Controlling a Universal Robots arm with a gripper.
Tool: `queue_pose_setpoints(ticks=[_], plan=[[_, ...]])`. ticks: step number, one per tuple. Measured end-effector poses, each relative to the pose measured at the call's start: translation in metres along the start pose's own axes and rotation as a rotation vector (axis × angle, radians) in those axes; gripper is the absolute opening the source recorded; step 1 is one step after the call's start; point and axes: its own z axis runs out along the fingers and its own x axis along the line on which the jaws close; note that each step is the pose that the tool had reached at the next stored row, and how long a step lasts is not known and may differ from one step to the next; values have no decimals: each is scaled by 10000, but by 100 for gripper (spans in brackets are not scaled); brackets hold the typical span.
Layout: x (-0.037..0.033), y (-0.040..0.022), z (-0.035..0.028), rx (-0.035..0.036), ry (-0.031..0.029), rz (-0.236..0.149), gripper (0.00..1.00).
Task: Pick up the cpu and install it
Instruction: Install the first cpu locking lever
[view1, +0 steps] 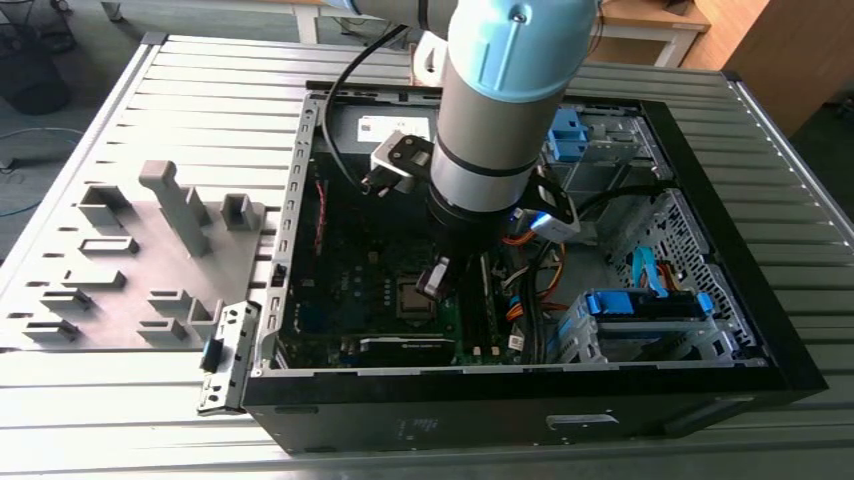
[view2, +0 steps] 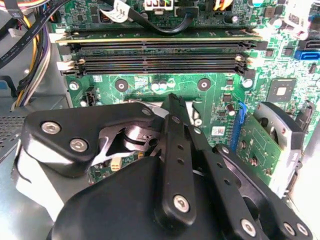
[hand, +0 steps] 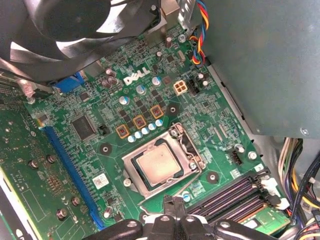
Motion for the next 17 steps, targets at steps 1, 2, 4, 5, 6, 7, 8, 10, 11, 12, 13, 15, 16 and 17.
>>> queue_pose_setpoints(ticks=[1,2,4,5,6,7,8,10,11,12,13,15,16,17], plan=[[0,0,0,1,1,0,11],[2,3,0,2,2,-2,11],[3,4,1,2,6,-40,11],[3,4,2,5,9,-77,11],[2,5,4,8,15,-119,11],[2,5,6,14,25,-167,11],[2,5,8,21,37,-217,11],[4,4,13,40,72,-326,11],[4,4,16,50,90,-381,11],[4,4,19,60,111,-438,11],[4,4,22,71,132,-490,11],[5,4,27,88,163,-565,11],[5,3,29,93,171,-596,11],[5,3,32,96,177,-626,11]])
